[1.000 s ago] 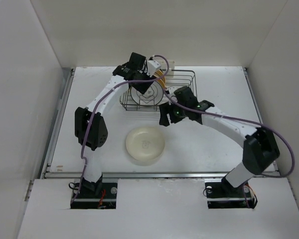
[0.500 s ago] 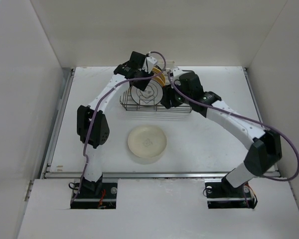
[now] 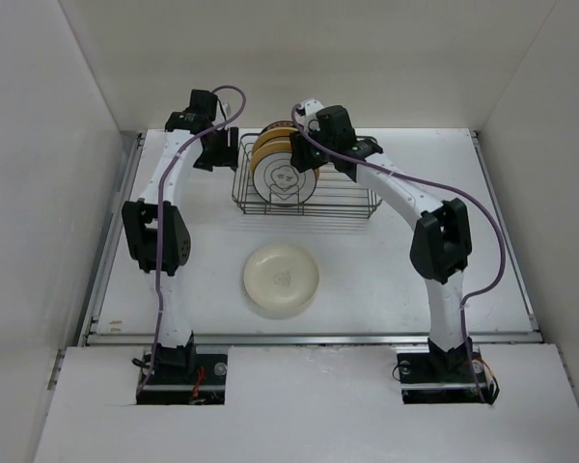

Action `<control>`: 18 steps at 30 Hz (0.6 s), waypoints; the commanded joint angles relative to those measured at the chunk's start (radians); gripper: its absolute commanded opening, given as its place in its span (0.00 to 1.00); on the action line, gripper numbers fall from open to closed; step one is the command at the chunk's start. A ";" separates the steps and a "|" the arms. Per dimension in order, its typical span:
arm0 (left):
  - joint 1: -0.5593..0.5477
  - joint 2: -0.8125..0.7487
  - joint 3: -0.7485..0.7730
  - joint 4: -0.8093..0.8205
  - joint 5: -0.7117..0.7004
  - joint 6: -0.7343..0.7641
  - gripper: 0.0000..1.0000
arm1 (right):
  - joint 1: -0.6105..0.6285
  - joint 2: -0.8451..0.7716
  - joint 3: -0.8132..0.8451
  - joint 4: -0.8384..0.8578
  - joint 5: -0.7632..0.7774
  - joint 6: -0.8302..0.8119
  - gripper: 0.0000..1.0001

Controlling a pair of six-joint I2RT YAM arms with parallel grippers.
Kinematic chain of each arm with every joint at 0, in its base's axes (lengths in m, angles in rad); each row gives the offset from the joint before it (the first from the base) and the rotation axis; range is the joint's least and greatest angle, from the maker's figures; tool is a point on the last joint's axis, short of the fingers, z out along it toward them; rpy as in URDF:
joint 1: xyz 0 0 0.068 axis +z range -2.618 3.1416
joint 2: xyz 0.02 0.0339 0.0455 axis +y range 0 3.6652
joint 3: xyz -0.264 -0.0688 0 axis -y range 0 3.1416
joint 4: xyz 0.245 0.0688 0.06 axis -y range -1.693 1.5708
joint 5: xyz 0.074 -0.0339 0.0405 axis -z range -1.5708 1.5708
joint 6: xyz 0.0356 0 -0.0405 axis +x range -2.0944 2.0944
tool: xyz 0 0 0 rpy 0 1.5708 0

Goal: Unload the plates from the dish rack

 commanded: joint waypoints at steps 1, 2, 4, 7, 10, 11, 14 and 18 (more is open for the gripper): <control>-0.019 0.079 0.066 -0.081 0.104 -0.035 0.62 | -0.006 0.028 0.068 0.004 0.027 -0.030 0.57; -0.019 0.093 0.066 -0.081 0.104 -0.035 0.62 | -0.006 0.037 0.077 0.014 0.027 -0.030 0.57; -0.019 0.127 0.075 -0.081 0.113 -0.035 0.63 | -0.006 0.047 0.087 0.014 0.027 -0.030 0.57; -0.010 0.160 0.075 -0.081 0.078 -0.044 0.60 | -0.006 0.076 0.097 0.014 0.027 -0.030 0.57; -0.010 0.183 0.075 -0.081 0.078 -0.044 0.46 | -0.006 0.097 0.097 0.014 0.027 -0.039 0.42; -0.001 0.184 0.075 -0.081 0.078 -0.044 0.39 | -0.006 0.097 0.097 0.014 0.027 -0.048 0.34; -0.001 0.203 0.075 -0.090 0.136 -0.044 0.14 | -0.006 0.097 0.097 0.014 0.056 -0.059 0.07; -0.001 0.242 0.087 -0.147 0.193 -0.053 0.00 | -0.006 0.088 0.078 0.024 0.087 -0.105 0.00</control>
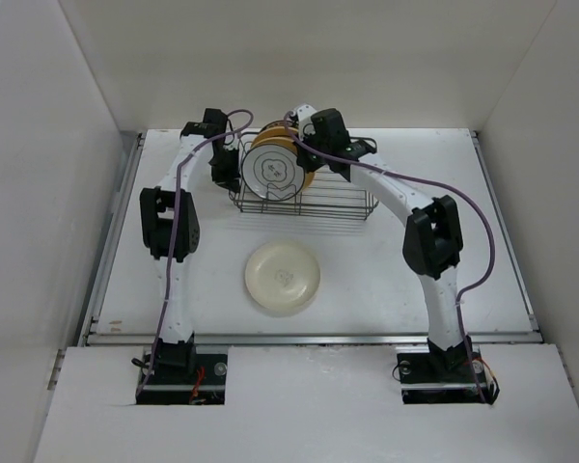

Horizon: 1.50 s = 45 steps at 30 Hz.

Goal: Unload the plates from the dish rack

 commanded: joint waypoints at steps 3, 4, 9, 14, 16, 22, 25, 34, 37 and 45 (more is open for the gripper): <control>0.006 0.026 0.023 -0.091 0.074 -0.028 0.00 | -0.006 -0.036 0.021 0.067 0.041 -0.015 0.00; 0.006 0.026 0.013 -0.091 0.074 -0.039 0.00 | -0.006 -0.061 0.012 0.068 0.029 -0.015 0.00; 0.015 -0.006 0.000 -0.091 0.111 -0.085 0.00 | 0.008 -0.202 -0.091 0.176 0.104 -0.015 0.00; 0.025 -0.032 -0.024 -0.071 0.122 -0.108 0.00 | 0.017 -0.349 -0.266 0.298 0.137 -0.015 0.00; 0.025 -0.032 -0.033 -0.071 0.122 -0.108 0.00 | 0.017 -0.372 -0.284 0.298 0.160 -0.015 0.00; 0.025 -0.041 -0.034 -0.071 0.122 -0.108 0.00 | 0.017 -0.446 -0.294 0.252 0.196 0.068 0.00; 0.025 -0.063 -0.059 -0.071 0.113 -0.108 0.00 | -0.058 -0.515 -0.379 0.206 0.077 0.220 0.00; 0.034 -0.098 -0.098 -0.080 0.136 -0.092 0.00 | -0.210 -0.924 -0.847 0.025 -0.087 0.534 0.00; 0.034 -0.098 -0.089 -0.092 0.123 -0.082 0.00 | -0.242 -1.107 -1.019 -0.046 -0.087 0.687 0.00; 0.034 -0.133 -0.069 -0.078 0.035 0.049 0.41 | -0.273 -1.298 -1.375 -0.195 0.088 0.971 0.00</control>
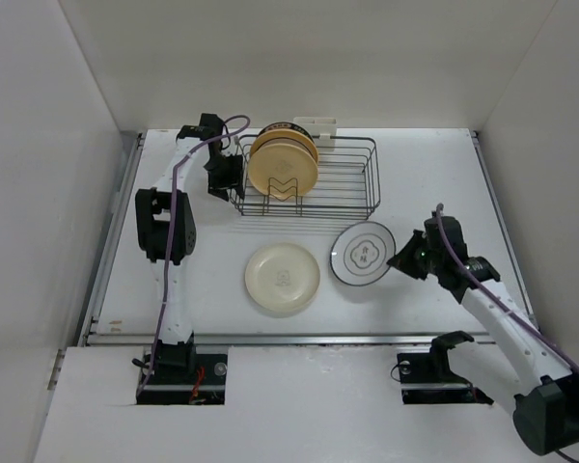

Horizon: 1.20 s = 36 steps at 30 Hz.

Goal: Unload the plates from the dish rack

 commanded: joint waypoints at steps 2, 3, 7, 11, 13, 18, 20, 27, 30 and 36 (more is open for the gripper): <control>-0.002 -0.108 0.026 -0.051 -0.078 0.079 0.54 | -0.013 0.008 -0.053 -0.058 0.147 0.172 0.00; -0.011 -0.132 0.026 -0.039 -0.127 0.113 0.54 | -0.013 0.008 -0.068 -0.058 0.164 0.186 0.00; -0.049 -0.210 0.015 0.006 -0.216 0.209 0.59 | -0.013 0.037 -0.106 -0.040 0.199 0.213 0.00; -0.097 -0.316 -0.034 0.096 -0.204 0.361 0.60 | -0.013 0.138 -0.106 -0.072 0.243 0.261 0.21; -0.127 -0.353 -0.069 0.154 -0.195 0.461 0.60 | -0.022 0.198 -0.097 -0.072 0.254 0.270 0.47; -0.254 -0.381 -0.089 0.244 -0.195 0.751 0.74 | -0.023 0.328 -0.030 -0.090 0.265 0.281 0.68; -0.282 -0.356 -0.037 0.232 -0.183 0.851 0.74 | -0.023 0.339 -0.019 -0.100 0.265 0.281 0.77; -0.353 -0.226 0.090 0.319 -0.282 0.929 0.81 | -0.009 0.170 0.108 -0.149 0.322 0.142 1.00; -0.362 -0.189 0.112 0.360 -0.296 0.945 0.83 | 0.000 0.084 0.194 -0.173 0.400 0.079 1.00; -0.362 -0.111 0.155 0.342 -0.296 0.923 0.64 | 0.000 0.203 0.340 0.015 0.394 -0.095 1.00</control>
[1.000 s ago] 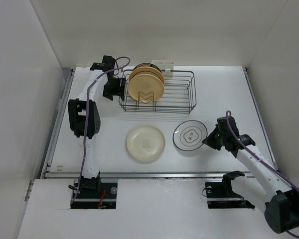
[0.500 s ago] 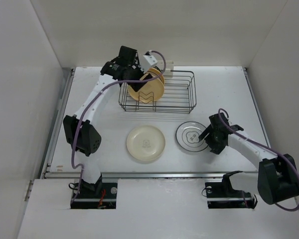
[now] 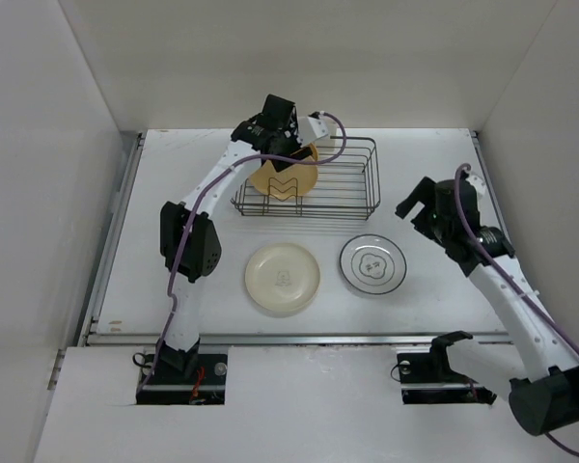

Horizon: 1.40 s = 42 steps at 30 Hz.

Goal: Unload the plates from the dish rack

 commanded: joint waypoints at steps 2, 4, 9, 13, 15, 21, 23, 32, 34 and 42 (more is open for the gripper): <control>-0.001 0.024 0.063 0.000 -0.009 0.016 0.60 | 0.008 0.180 0.113 0.155 0.015 -0.160 1.00; -0.001 0.036 0.063 -0.010 -0.019 0.002 0.54 | 0.008 0.322 0.206 0.219 -0.058 -0.212 1.00; 0.017 0.046 0.082 -0.040 0.003 -0.067 0.18 | -0.004 0.572 0.397 0.245 -0.155 -0.315 1.00; 0.026 0.046 0.114 -0.067 -0.028 -0.099 0.00 | -0.015 0.693 0.476 0.255 -0.124 -0.324 1.00; 0.037 0.036 0.129 -0.067 -0.038 -0.113 0.00 | -0.024 0.759 0.504 0.255 -0.124 -0.324 1.00; 0.069 0.003 0.201 -0.076 -0.061 -0.191 0.00 | -0.024 0.868 0.567 0.255 -0.089 -0.324 0.79; 0.080 -0.028 0.220 -0.076 -0.037 -0.231 0.00 | -0.024 0.868 0.567 0.255 -0.089 -0.324 0.62; 0.140 -0.165 0.209 -0.058 0.003 -0.496 0.00 | -0.024 0.877 0.532 0.267 -0.080 -0.324 0.21; 0.170 -0.195 0.218 -0.075 0.012 -0.603 0.00 | -0.024 0.868 0.520 0.267 -0.070 -0.324 0.12; 0.243 -0.257 0.211 -0.440 0.348 -0.726 0.00 | -0.024 0.836 0.490 0.276 -0.080 -0.324 0.06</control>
